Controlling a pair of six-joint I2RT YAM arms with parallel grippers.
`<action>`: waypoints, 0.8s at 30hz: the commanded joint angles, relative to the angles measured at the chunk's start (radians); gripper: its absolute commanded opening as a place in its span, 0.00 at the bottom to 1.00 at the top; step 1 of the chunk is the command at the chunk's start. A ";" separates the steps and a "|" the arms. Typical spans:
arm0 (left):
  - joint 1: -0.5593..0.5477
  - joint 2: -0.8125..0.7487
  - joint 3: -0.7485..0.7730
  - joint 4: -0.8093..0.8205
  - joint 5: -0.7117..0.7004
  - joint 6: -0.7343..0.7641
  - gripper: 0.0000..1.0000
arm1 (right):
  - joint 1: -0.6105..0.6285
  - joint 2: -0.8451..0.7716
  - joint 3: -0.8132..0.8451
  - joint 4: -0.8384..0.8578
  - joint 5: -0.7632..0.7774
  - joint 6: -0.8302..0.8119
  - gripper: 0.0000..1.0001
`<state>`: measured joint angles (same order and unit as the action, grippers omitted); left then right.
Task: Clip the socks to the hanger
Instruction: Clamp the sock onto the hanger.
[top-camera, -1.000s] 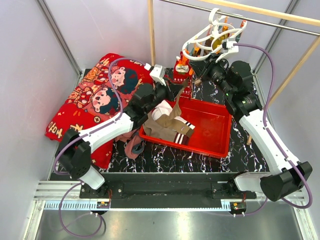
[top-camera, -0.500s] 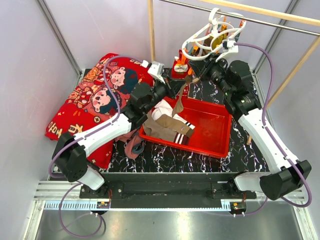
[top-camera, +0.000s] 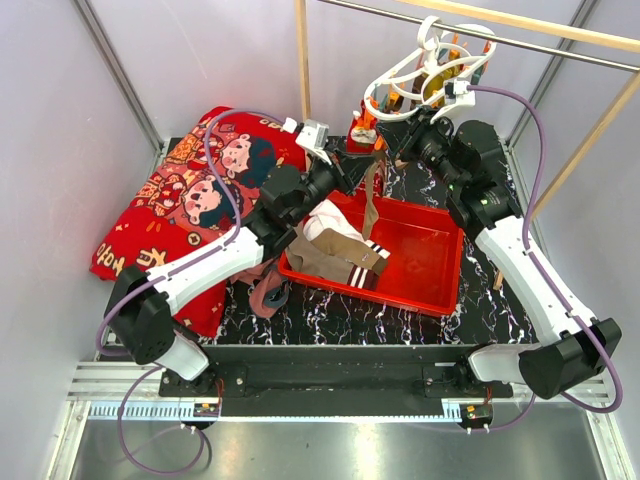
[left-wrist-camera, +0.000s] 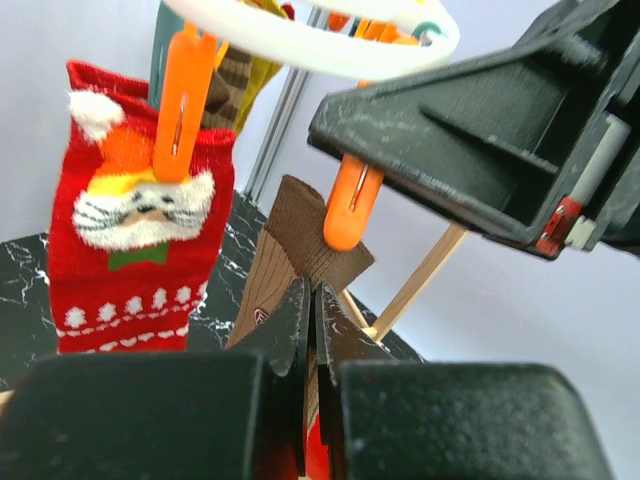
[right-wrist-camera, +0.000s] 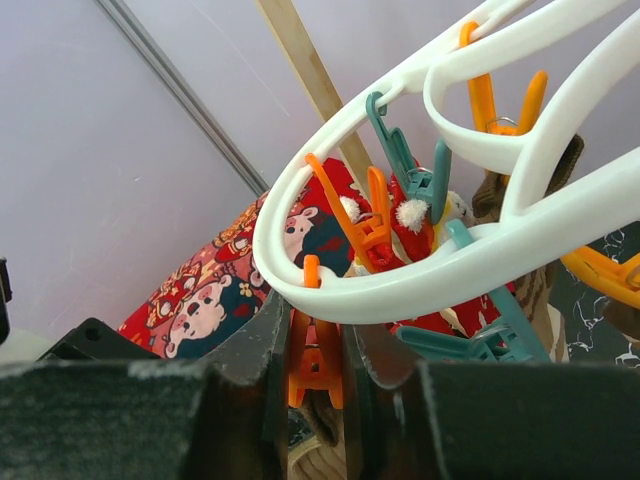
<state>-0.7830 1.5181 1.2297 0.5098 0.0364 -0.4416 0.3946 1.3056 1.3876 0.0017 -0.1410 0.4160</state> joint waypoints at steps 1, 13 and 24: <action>-0.002 -0.029 0.065 0.068 -0.033 0.017 0.00 | 0.007 -0.005 0.018 0.009 0.004 0.015 0.10; -0.021 -0.010 0.086 0.076 -0.020 0.023 0.00 | 0.006 0.003 -0.001 0.061 -0.020 0.081 0.12; -0.022 -0.012 0.090 0.076 -0.023 0.044 0.00 | 0.006 -0.022 -0.016 0.064 -0.049 0.047 0.68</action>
<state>-0.7998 1.5185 1.2640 0.5121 0.0292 -0.4259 0.3958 1.3056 1.3788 0.0326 -0.1722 0.4938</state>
